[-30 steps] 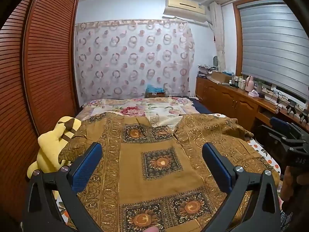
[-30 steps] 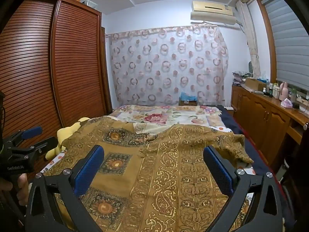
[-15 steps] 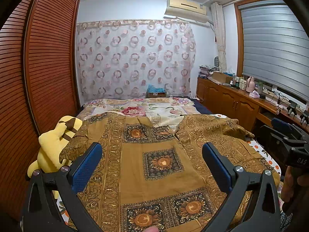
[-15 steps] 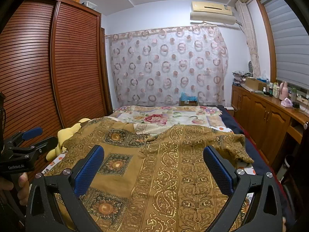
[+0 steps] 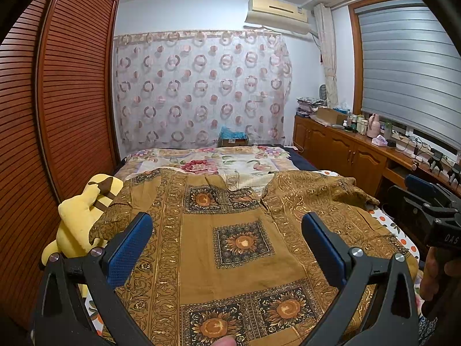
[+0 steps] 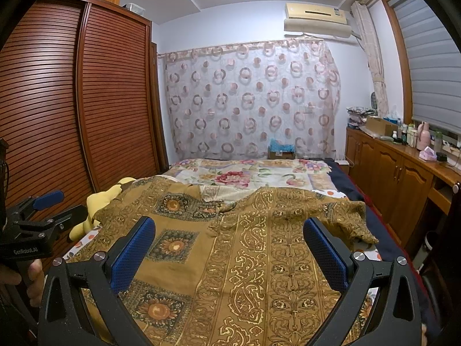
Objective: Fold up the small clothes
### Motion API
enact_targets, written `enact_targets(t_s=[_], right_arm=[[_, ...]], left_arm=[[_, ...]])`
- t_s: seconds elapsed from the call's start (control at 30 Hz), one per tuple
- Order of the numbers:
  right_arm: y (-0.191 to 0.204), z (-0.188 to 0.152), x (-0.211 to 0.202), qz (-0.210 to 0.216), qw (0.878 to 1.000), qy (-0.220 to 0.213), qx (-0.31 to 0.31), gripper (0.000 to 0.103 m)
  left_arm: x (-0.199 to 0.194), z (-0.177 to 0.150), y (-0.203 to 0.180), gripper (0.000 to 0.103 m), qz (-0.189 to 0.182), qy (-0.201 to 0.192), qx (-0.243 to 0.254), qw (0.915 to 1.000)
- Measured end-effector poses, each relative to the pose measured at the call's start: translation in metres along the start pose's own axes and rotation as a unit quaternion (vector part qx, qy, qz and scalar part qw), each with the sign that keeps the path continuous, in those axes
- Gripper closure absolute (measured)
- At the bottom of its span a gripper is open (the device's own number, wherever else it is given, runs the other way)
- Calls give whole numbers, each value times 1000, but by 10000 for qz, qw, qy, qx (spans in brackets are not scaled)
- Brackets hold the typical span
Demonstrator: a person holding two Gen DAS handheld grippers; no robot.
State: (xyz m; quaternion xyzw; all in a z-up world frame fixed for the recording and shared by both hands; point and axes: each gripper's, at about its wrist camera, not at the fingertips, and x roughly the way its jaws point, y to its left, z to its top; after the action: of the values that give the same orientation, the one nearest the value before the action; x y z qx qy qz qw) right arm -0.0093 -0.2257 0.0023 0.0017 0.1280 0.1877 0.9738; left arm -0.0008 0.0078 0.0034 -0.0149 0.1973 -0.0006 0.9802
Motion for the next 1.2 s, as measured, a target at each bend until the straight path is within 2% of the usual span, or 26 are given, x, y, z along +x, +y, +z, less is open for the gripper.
enact_targets(t_s=[1.2], right_arm=[[3,-1,-1,5,10000,-18,4,1]], left_arm=[[-1,-1,-1,0,9,-21,8,10000]])
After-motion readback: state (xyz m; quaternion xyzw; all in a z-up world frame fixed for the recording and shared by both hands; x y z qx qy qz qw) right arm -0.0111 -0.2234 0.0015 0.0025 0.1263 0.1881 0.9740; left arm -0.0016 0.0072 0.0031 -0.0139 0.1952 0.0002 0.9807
